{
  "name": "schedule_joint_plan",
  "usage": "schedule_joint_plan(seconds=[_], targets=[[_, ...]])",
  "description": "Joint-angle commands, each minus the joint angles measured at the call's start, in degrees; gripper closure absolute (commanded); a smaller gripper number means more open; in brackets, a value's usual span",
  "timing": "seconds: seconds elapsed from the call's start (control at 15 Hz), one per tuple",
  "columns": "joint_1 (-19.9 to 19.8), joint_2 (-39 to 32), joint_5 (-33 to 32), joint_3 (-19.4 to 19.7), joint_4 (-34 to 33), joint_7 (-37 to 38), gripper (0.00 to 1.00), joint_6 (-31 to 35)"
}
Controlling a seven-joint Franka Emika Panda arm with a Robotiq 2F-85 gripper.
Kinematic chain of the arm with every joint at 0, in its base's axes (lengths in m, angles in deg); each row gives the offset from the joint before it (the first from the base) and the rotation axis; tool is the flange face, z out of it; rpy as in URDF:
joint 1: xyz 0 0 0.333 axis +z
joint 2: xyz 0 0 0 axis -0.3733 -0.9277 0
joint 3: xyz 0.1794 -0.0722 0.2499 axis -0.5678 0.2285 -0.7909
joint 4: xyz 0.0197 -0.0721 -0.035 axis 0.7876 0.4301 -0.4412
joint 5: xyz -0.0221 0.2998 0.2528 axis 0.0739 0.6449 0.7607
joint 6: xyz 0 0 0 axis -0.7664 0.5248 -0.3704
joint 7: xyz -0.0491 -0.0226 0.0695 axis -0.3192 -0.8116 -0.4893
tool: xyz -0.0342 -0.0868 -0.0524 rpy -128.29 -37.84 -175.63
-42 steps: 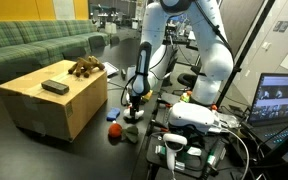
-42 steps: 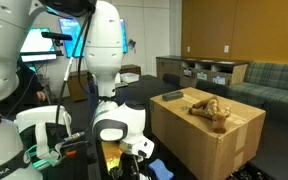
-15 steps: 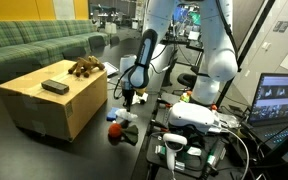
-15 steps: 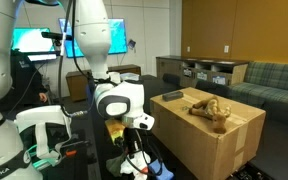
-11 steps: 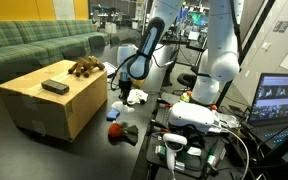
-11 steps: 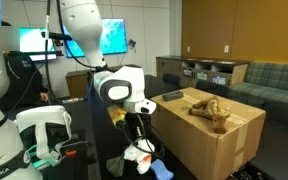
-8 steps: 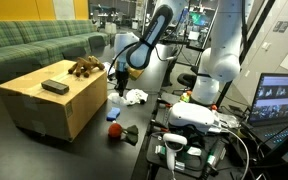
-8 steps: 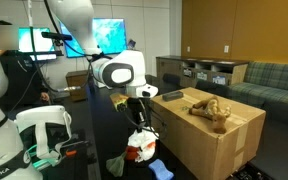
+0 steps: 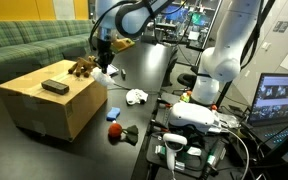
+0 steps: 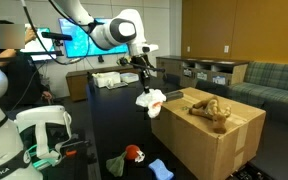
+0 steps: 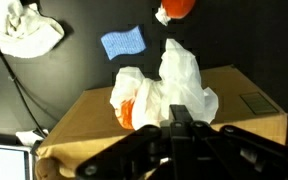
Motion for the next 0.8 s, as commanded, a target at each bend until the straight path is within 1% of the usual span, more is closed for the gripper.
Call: schedule_joint_plan(seconds=[0.0,0.2,0.47,0.53,0.6,0.73], targets=[[-0.33,-4.14,-3.17,-3.01,-10.73,7.82,1.00,-4.53],[0.52,-10.50,-6.43,-3.89,-18.97,13.32,1.00,-5.48],[3.21,-19.69,-11.96,-1.78,-28.81,18.94,1.00,-5.61],[5.26,-20.72,-13.52,-1.60,-31.52,21.94,1.00,-7.52],[6.73,-23.03,-15.82,-0.54,-34.04,24.53,1.00,-7.50],[9.12,-26.70,-17.78,0.99,-39.61,27.25,1.00,-9.53]])
